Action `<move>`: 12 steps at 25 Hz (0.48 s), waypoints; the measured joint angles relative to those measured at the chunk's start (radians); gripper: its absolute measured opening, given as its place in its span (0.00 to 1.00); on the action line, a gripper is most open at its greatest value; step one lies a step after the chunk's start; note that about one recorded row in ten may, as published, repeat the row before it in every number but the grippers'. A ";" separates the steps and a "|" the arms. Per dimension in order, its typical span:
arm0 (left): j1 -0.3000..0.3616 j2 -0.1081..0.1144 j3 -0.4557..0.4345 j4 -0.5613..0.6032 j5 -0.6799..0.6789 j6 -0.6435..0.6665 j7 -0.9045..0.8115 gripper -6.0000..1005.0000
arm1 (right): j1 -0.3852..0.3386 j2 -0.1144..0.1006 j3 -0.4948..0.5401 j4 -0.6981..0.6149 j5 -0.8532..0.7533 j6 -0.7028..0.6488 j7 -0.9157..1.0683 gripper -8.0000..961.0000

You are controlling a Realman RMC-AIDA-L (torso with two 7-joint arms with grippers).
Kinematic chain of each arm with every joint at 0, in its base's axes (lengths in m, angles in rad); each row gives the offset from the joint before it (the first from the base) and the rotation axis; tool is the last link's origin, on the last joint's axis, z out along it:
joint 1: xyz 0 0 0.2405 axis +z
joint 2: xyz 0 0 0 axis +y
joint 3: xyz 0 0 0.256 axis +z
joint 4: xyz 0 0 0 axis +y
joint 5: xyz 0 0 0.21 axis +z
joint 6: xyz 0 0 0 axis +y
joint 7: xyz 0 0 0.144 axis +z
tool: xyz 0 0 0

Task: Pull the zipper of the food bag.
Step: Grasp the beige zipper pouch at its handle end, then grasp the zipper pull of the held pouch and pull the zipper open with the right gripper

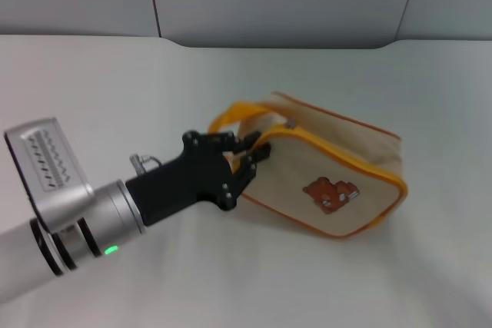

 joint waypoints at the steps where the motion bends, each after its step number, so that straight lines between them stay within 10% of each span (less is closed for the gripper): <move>1: 0.000 0.000 0.000 0.000 0.000 0.000 0.000 0.15 | 0.000 0.000 0.000 0.000 0.000 0.000 0.000 0.88; 12: -0.025 0.000 0.021 0.099 0.001 0.034 -0.009 0.14 | 0.092 0.007 -0.021 0.485 -0.013 0.225 -1.136 0.88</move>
